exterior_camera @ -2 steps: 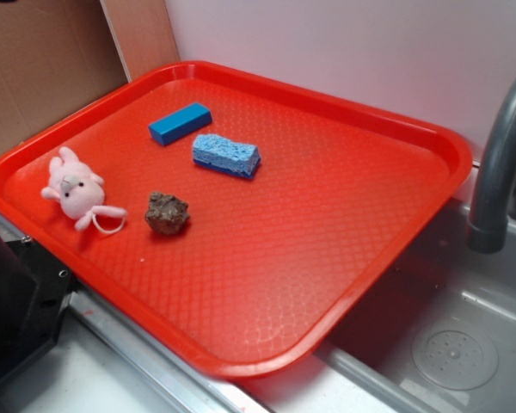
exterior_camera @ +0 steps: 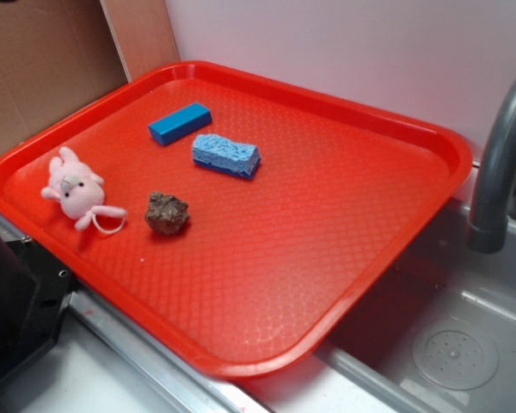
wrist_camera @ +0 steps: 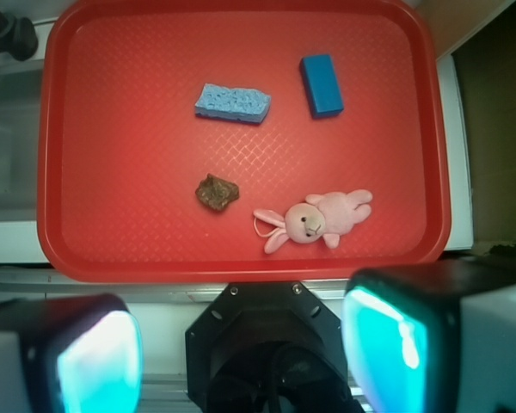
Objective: Grab the pink bunny.
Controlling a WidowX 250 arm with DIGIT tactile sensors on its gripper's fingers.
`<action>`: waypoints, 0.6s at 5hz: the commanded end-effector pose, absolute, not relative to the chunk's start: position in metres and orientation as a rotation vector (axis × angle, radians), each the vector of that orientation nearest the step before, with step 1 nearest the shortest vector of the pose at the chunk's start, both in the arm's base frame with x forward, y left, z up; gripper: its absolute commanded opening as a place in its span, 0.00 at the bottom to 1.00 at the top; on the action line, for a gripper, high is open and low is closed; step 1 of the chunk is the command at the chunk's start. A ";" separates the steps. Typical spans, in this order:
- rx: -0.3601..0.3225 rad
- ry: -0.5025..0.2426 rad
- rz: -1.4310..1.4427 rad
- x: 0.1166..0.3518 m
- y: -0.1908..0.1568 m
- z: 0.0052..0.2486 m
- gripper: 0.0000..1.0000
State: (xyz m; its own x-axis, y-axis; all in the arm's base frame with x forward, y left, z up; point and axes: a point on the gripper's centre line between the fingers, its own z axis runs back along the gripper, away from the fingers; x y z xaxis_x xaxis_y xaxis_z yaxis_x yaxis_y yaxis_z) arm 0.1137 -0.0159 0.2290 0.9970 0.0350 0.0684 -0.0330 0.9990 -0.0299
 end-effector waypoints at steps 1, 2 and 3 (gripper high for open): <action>-0.109 -0.088 0.533 0.120 0.043 0.150 1.00; -0.089 -0.166 0.779 0.119 0.046 0.122 1.00; -0.008 -0.158 0.959 0.132 0.052 0.097 1.00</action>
